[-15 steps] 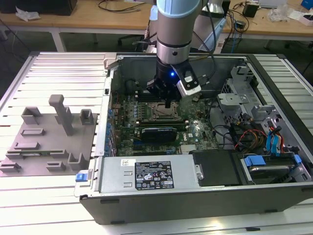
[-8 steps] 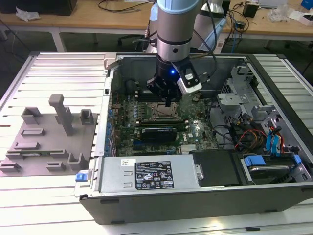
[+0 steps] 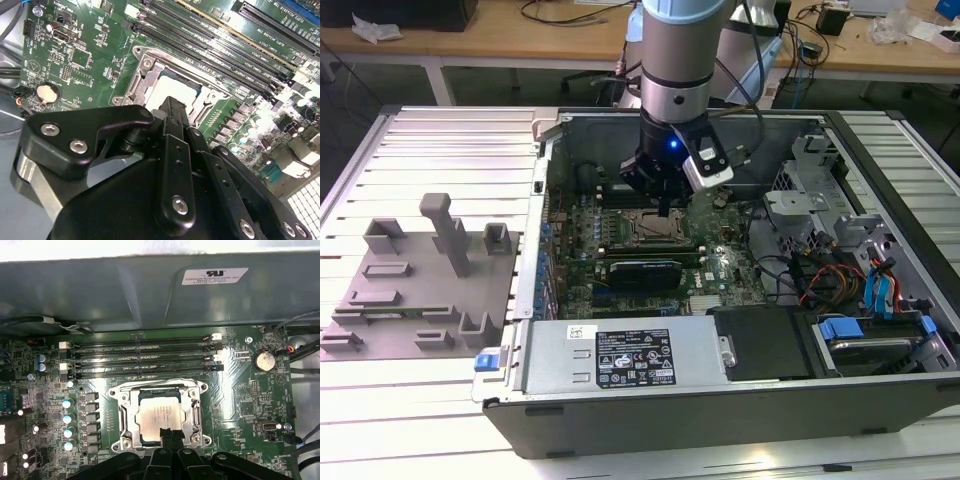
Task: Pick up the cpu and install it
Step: 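Install the second cpu locking lever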
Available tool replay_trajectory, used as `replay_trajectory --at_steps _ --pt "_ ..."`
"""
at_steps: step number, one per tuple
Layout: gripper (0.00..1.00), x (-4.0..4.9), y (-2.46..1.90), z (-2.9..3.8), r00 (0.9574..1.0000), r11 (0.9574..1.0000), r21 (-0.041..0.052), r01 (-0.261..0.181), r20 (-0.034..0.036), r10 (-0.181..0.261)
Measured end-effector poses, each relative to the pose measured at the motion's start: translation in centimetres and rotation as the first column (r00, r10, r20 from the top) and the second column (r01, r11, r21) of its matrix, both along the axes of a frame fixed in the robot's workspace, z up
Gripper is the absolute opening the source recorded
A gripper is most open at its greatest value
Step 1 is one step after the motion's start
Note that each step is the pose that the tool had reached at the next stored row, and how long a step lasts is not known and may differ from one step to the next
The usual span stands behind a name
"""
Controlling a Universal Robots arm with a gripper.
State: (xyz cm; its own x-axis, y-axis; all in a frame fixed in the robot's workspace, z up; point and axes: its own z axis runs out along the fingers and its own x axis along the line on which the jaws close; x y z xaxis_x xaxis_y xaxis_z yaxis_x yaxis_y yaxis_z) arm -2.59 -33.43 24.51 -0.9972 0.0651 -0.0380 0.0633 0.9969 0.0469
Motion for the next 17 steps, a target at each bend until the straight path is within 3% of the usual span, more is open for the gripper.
replay_trajectory --at_steps 1,2,6,13,17 --pt "0.11 0.0 0.0 0.58 1.0 1.0 -0.0001 0.0 0.0 0.0" --pt "0.11 0.0 0.0 0.72 1.0 1.0 -0.0001 0.0 0.0 0.0" --pt "0.11 0.0 -0.21 0.73 1.0 1.0 0.0 0.0 -0.0001 0.0" --pt "0.11 -0.04 -2.0 0.73 1.0 1.0 -0.0001 0.0 -0.0001 0.0" --pt "0.11 -0.08 -2.58 0.73 1.0 1.0 0.0 0.0 0.0 0.0"
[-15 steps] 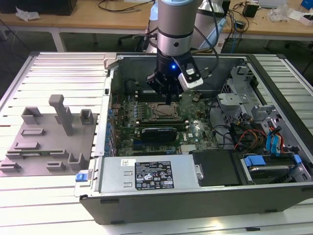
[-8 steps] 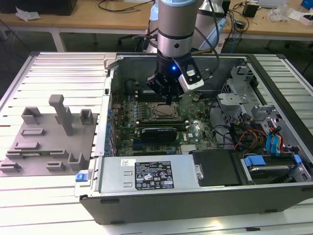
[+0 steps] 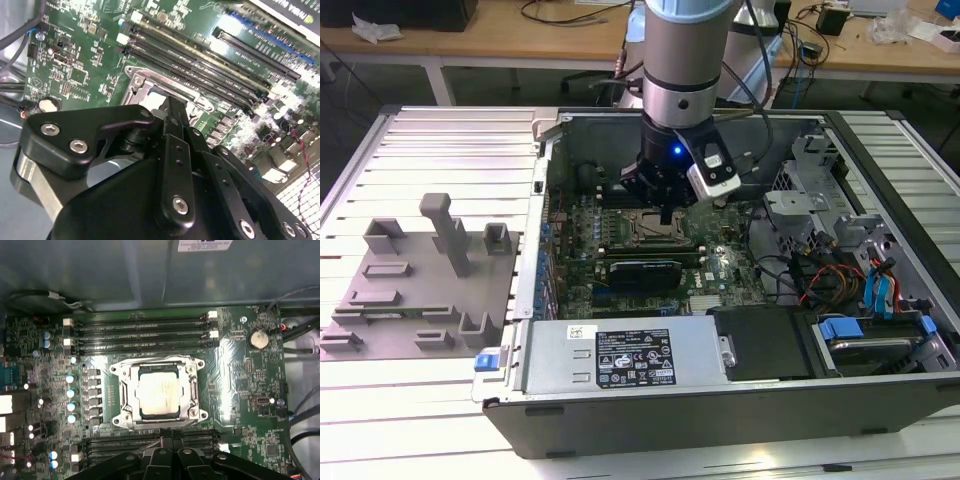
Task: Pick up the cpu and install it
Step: 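Install the second cpu locking lever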
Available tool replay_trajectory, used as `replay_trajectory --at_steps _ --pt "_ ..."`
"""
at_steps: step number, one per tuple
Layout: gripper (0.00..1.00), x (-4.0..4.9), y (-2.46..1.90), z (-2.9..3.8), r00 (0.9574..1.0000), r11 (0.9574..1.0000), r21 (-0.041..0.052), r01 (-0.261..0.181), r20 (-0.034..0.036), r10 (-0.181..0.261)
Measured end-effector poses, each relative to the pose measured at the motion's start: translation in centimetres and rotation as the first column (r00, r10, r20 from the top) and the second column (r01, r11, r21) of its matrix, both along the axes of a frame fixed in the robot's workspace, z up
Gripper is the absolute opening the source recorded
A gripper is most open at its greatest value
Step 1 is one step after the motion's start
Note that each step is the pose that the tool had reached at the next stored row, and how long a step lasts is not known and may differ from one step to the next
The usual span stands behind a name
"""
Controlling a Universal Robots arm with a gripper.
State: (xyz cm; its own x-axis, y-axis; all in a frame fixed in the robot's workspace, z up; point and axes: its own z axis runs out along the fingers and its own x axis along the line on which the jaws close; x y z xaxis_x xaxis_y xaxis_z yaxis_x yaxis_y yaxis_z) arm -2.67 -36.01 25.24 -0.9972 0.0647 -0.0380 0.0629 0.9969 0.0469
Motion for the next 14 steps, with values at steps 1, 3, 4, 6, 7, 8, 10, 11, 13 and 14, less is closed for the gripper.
replay_trajectory --at_steps 1,3,4,6,7,8,10,11,13,14 --pt "0.11 -0.05 -0.24 0.0 1.0 1.0 -0.0001 0.0 -0.0001 0.0" --pt "0.11 -0.16 -0.49 -0.03 1.0 1.0 -0.0002 0.0 -0.0001 0.0" --pt "0.11 -0.45 -0.5 -0.3 1.0 1.0 -0.0001 -0.008 0.0 0.008" --pt "0.11 -0.52 -0.5 -0.87 0.9978 0.9978 0.0001 -0.067 -0.0014 0.067" --pt "0.11 -0.56 -0.5 -1.1 0.9955 0.9955 0.0002 -0.095 -0.0027 0.095" --pt "0.11 -0.96 -0.5 -1.28 0.9946 0.9946 0.0001 -0.104 -0.0031 0.104" --pt "0.11 -2.35 -0.49 -1.71 0.9946 0.9946 0.0001 -0.104 -0.0031 0.104" --pt "0.11 -2.7 -0.49 -1.98 0.9948 0.9948 0.0001 -0.102 -0.0031 0.102" --pt "0.11 -2.93 -0.51 -2.38 0.995 0.995 0.0002 -0.1 -0.0031 0.1" --pt "0.11 -3.07 -0.53 -2.72 0.9951 0.9951 0.0 -0.099 -0.0031 0.099"
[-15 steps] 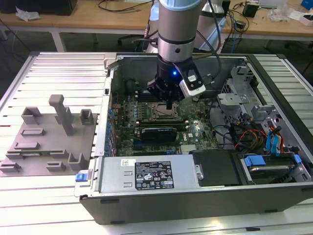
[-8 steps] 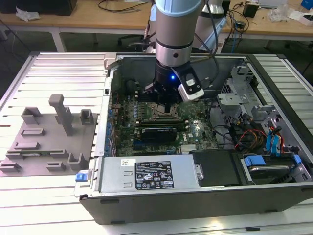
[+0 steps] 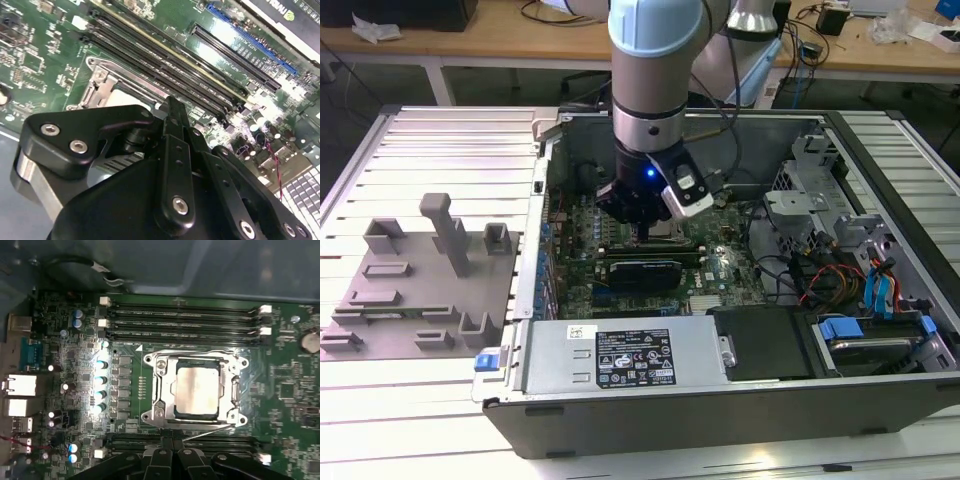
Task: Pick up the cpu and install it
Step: 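Install the second cpu locking lever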
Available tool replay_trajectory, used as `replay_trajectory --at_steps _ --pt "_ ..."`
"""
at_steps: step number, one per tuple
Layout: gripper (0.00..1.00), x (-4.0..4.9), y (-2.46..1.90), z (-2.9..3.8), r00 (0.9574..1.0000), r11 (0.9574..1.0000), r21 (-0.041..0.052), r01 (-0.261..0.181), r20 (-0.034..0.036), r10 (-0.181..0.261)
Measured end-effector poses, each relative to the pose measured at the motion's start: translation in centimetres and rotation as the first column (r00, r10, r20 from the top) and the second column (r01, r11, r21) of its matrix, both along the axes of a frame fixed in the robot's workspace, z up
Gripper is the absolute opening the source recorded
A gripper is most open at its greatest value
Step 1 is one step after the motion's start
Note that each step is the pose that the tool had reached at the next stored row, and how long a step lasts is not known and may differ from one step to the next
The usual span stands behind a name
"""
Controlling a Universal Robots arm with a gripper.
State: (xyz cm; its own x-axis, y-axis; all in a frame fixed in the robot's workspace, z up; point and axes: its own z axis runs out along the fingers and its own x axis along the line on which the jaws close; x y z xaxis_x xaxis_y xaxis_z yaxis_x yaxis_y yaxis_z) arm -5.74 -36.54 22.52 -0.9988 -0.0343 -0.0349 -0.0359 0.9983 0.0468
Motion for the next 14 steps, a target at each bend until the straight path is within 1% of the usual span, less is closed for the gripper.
replay_trajectory --at_steps 2,3,4,6,7,9,10,11,14 --pt "0.11 -0.21 0.0 -0.36 1.0 1.0 0.0 0.002 0.0 -0.002" --pt "0.11 -0.64 0.0 -0.75 1.0 1.0 0.0001 0.006 0.0001 -0.006" --pt "0.11 -0.86 0.0 -0.86 1.0 1.0 -0.0001 0.007 0.0 -0.007" --pt "0.11 -1.02 0.0 -0.94 1.0 1.0 0.0 0.008 -0.0001 -0.008" --pt "0.11 -1.02 0.0 -0.96 1.0 1.0 0.0028 0.008 0.0004 -0.008" --pt "0.11 -1.03 -0.18 -0.95 1.0 0.9997 0.0218 0.008 0.0012 -0.008" --pt "0.11 -1.03 -0.3 -0.95 1.0 0.9995 0.0292 0.008 0.0012 -0.008" --pt "0.11 -1.03 -0.38 -0.95 1.0 0.9995 0.0321 0.008 0.0012 -0.008" --pt "0.11 -1.03 -0.69 -0.95 1.0 0.9993 0.0363 0.009 0.0011 -0.009"
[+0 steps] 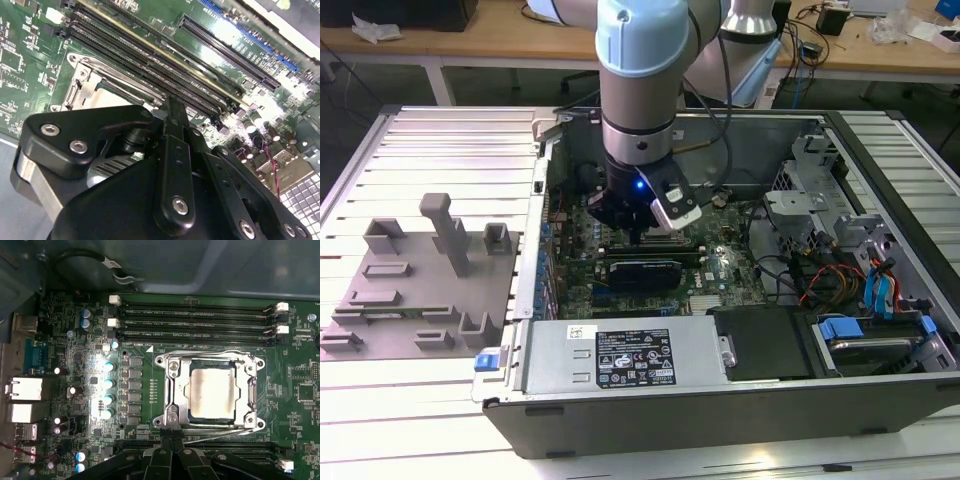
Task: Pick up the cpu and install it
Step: 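Install the second cpu locking lever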
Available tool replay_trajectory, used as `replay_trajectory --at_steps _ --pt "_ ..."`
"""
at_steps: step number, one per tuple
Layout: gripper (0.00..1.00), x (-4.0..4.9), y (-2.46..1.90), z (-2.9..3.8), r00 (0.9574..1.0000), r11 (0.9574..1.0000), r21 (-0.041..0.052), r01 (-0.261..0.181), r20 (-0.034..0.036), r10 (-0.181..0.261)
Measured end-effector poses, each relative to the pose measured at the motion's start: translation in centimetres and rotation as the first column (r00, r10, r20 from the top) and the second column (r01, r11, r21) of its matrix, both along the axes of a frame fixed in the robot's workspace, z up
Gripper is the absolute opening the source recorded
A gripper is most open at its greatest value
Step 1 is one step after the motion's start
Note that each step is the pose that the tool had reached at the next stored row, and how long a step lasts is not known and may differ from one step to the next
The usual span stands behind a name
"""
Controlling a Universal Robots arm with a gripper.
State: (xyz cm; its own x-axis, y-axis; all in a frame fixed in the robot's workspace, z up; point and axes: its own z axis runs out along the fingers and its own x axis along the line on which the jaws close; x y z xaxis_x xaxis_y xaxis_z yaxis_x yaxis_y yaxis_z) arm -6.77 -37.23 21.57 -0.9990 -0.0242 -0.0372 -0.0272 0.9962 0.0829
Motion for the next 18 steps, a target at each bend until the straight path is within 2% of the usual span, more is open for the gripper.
replay_trajectory --at_steps 4,13,15,16,18 --pt "0.11 -0.08 -0.32 -0.02 1.0 1.0 0.0048 0.001 0.0001 -0.001" --pt "0.11 -0.57 -0.33 -0.58 1.0 0.9998 0.0208 0.006 0.0052 -0.006" --pt "0.11 -0.62 -0.33 -0.64 1.0 0.9996 0.0279 0.008 0.0059 -0.008" --pt "0.11 -0.65 -0.33 -0.68 0.9999 0.9992 0.0377 0.01 0.0071 -0.01" --pt "0.11 -0.67 -0.33 -0.79 0.9999 0.999 0.0432 0.011 0.0087 -0.011"
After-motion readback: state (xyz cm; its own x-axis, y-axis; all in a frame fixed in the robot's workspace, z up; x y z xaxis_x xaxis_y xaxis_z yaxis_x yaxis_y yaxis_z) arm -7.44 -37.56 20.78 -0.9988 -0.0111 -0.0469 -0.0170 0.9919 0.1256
